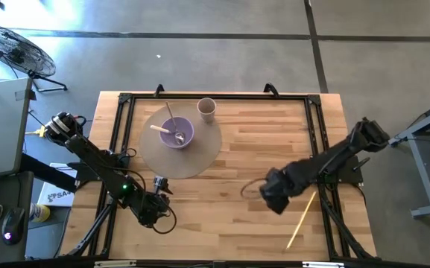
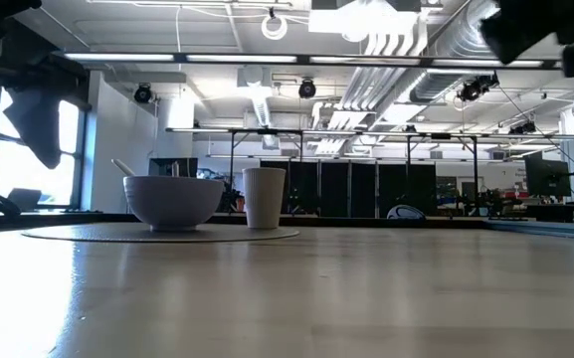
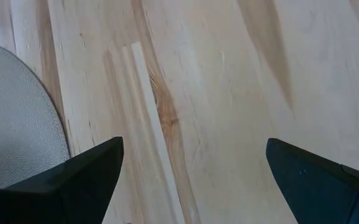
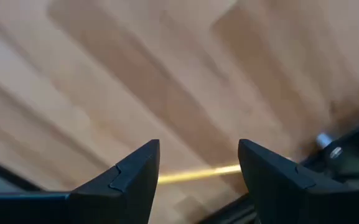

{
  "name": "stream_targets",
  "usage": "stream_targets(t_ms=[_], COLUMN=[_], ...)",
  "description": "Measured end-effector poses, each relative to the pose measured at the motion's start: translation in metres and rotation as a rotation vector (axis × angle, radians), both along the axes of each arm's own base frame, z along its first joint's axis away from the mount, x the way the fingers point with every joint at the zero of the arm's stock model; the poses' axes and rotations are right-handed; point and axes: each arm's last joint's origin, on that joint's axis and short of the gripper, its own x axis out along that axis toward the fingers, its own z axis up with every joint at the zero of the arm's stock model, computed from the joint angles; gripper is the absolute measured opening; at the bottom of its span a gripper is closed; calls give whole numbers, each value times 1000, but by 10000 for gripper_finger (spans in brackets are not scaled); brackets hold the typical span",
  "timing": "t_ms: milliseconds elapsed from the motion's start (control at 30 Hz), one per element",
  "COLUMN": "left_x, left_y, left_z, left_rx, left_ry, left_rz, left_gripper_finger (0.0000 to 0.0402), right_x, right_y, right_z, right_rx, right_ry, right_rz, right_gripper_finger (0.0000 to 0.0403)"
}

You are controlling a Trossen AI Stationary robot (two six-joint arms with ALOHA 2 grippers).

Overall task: Pick & Place Utensil
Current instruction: Put the yellow straw into the white cup on the gray placemat

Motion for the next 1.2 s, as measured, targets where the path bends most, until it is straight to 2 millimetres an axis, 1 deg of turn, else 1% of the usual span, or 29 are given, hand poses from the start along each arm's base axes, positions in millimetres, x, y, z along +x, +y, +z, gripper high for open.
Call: stream_targets(t_ms=[100, 233, 333, 600, 767, 933, 1067, 1200], left_x=[0, 0, 0, 0, 0, 0, 0, 0], left_y=[0, 0, 0, 0, 0, 0, 0, 0], left_z=[0, 0, 0, 0, 0, 0, 0, 0], left_rx=[0, -1, -1, -1, -1, -1, -1, -1], left_ry=[0, -1, 0, 0, 0, 0, 0, 0], left_rz=[0, 0, 0, 0, 0, 0, 0, 0], left_gripper_finger=[387, 387, 387, 387, 387, 387, 387, 387], right_x=[-8, -18, -21, -30, -33, -32, -31, -31], right_y=[23, 48, 62, 91, 99, 101, 101, 100], right_z=[-7, -21, -34, -71, -90, -104, -109, -109], right_rx=[14, 6, -13, 48, -12, -22, -33, -43], right_ry=[40, 111, 166, 360, 389, 429, 424, 418], right_rz=[72, 178, 209, 308, 426, 517, 574, 588], right_gripper_finger=[211, 211, 211, 211, 211, 211, 211, 211])
